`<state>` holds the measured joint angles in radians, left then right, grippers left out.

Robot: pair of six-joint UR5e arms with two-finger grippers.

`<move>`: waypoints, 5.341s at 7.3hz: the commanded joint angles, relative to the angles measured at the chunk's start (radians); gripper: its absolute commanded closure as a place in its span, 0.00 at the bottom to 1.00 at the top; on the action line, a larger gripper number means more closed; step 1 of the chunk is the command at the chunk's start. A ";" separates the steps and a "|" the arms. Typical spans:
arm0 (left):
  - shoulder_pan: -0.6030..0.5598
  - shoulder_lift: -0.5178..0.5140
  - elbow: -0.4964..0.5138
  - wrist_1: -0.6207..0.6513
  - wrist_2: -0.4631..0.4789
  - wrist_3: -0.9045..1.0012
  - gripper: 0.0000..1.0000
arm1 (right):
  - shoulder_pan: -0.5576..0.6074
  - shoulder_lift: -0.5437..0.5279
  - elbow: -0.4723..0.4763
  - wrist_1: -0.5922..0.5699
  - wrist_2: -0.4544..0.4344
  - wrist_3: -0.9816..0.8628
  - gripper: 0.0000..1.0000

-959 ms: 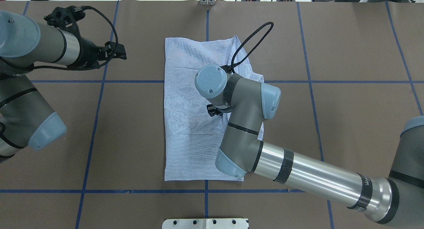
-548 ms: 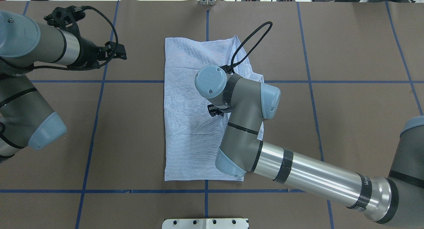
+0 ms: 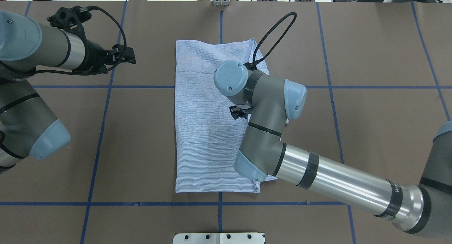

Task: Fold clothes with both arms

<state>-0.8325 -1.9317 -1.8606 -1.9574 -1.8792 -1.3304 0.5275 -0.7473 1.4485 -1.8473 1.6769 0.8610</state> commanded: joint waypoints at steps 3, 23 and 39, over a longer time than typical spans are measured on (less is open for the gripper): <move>0.009 -0.013 -0.003 0.000 -0.015 -0.029 0.00 | 0.054 -0.170 0.139 -0.041 -0.002 -0.059 0.00; 0.530 -0.027 0.004 0.003 0.109 -0.392 0.38 | 0.049 -0.337 0.647 0.146 0.276 0.253 0.00; 0.563 -0.044 0.003 0.095 0.104 -0.392 0.77 | 0.052 -0.343 0.651 0.135 0.280 0.251 0.00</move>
<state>-0.2672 -1.9759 -1.8593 -1.8622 -1.7747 -1.7232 0.5795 -1.0877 2.0987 -1.7117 1.9562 1.1123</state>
